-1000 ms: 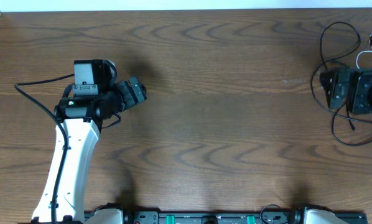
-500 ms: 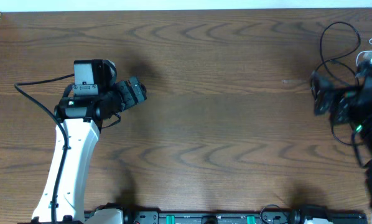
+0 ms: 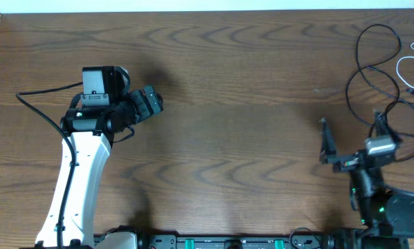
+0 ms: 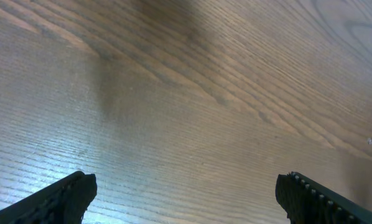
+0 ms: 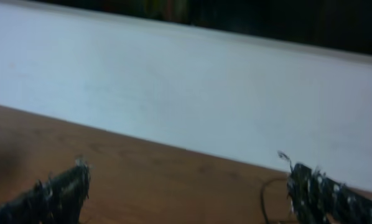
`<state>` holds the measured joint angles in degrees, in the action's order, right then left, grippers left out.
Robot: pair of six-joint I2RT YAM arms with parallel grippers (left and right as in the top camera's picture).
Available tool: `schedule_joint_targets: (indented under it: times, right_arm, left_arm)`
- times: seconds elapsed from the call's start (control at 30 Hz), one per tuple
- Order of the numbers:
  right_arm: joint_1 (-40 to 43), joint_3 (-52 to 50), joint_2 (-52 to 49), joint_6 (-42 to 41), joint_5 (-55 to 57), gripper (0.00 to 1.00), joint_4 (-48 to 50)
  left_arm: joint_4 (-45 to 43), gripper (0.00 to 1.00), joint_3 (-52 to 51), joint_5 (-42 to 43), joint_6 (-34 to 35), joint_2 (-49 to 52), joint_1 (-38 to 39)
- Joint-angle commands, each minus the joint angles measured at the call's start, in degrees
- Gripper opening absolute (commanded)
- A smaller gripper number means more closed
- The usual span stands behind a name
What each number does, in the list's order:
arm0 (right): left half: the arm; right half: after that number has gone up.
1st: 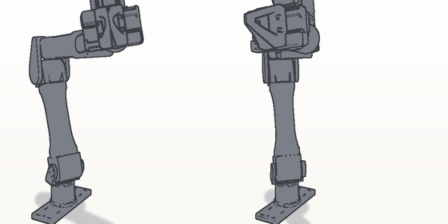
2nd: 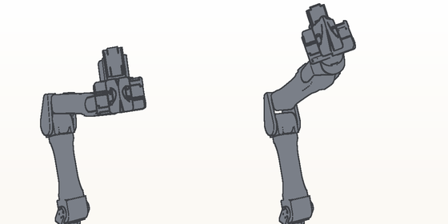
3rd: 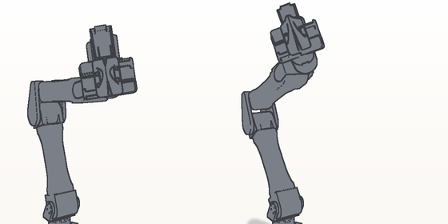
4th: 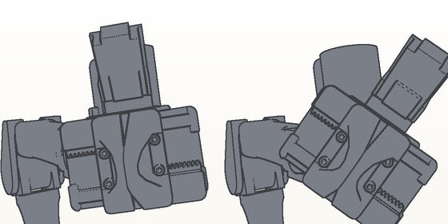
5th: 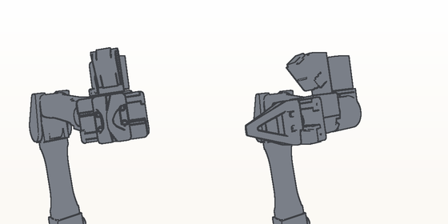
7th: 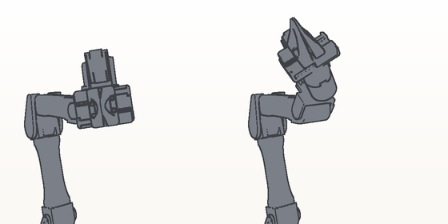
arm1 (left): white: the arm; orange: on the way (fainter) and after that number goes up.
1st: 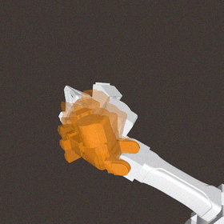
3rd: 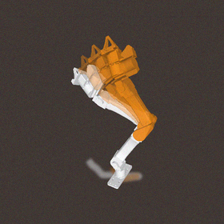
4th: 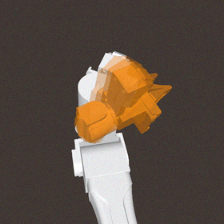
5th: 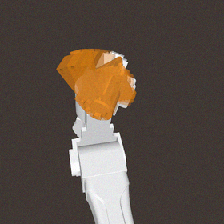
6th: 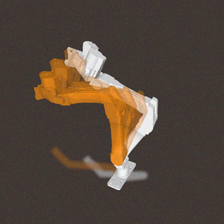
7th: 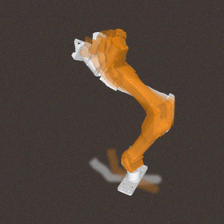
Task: Untangle cables
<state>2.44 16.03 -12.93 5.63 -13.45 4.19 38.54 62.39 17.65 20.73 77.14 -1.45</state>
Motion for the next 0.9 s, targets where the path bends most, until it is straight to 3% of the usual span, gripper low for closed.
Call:
schedule_joint_targets:
  times: [0.0,0.3,0.57,0.87]
  right_arm:
    - [-0.90,-5.29,3.69,-0.13,-0.70,0.99,2.67]
    - [-2.16,-15.74,9.68,-0.46,-0.94,0.99,7.85]
    - [-2.21,-15.72,12.63,-0.50,-3.63,0.99,-7.76]
    - [-2.16,-15.72,12.22,-0.44,-3.45,0.99,-7.15]
  left_arm:
    - [0.04,0.98,0.46,-0.74,-0.55,0.35,-0.20]
    - [0.04,0.98,0.46,-0.74,-0.55,0.35,-0.20]
    - [0.04,0.98,0.46,-0.74,-0.55,0.35,-0.20]
    - [0.04,0.98,0.46,-0.74,-0.55,0.35,-0.20]
